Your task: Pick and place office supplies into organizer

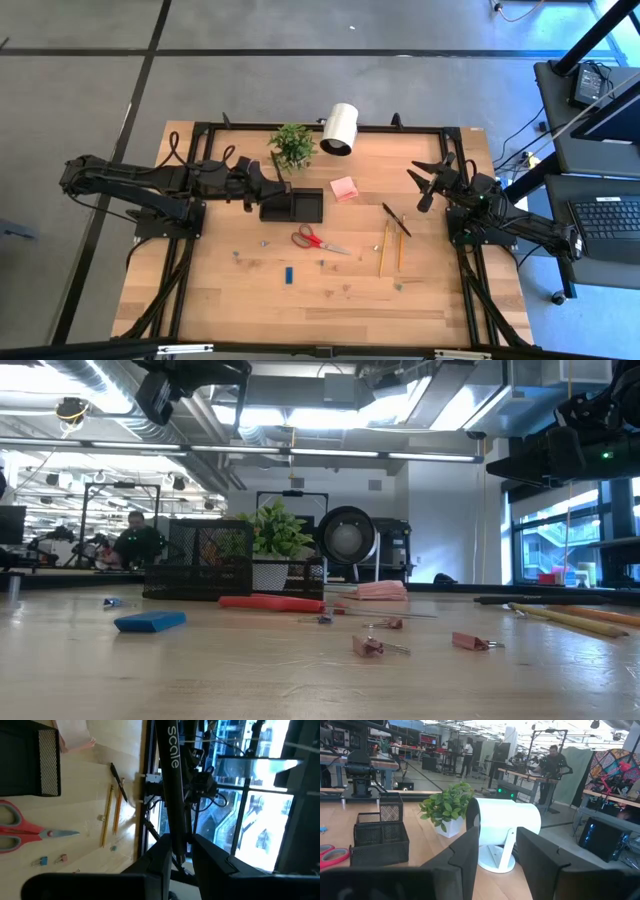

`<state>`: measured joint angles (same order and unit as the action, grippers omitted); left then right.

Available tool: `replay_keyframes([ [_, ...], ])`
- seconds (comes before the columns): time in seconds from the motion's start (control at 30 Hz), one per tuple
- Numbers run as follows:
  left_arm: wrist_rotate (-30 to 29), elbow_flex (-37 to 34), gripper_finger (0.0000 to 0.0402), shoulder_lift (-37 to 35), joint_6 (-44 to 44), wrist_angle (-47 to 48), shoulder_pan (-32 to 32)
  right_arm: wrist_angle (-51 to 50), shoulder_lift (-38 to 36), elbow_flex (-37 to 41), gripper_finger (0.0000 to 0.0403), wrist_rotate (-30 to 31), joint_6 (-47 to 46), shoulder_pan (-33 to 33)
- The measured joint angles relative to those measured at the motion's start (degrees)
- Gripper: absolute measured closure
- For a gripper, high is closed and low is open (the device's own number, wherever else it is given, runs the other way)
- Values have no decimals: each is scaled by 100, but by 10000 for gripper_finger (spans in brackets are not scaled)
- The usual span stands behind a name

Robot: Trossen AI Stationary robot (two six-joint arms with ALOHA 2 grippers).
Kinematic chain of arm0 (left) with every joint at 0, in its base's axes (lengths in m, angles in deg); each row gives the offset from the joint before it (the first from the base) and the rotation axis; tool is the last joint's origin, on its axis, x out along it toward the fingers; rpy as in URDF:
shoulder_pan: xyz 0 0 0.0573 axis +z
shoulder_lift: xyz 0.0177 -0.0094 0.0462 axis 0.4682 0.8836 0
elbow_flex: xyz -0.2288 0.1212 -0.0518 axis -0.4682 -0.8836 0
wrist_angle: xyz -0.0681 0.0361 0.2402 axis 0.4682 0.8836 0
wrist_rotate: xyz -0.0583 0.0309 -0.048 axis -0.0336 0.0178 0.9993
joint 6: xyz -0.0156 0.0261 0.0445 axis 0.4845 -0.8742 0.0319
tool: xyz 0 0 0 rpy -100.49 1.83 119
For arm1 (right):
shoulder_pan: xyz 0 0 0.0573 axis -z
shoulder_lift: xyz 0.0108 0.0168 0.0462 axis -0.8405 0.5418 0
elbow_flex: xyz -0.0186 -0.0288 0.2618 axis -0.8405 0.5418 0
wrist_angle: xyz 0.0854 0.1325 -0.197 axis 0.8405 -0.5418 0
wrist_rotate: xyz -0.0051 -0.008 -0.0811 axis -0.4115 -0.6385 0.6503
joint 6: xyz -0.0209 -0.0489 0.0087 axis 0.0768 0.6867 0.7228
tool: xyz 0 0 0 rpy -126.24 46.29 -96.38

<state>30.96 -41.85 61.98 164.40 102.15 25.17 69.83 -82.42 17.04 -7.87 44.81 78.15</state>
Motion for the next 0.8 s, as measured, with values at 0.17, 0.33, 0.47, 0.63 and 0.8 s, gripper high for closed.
replay_keyframes([
  [0.17, -79, -265, 336, 87, 279, 1084, -307, 2, 0, 0, 266, -2, 0, 0],
  [0.33, 140, -574, 336, 87, -590, 984, -742, 1, -1, 0, 266, -1, 0, -1],
  [0.47, 25, -874, 336, 85, -621, 977, -1126, 0, -2, 0, 266, 0, -2, 0],
  [0.63, -398, -1246, 336, 86, -214, 979, -1598, 2, 0, 2, 266, -2, 0, -2],
  [0.8, -639, -1571, 336, 85, 357, 988, -2019, 2, -2, 0, 266, -2, -1, -1],
])
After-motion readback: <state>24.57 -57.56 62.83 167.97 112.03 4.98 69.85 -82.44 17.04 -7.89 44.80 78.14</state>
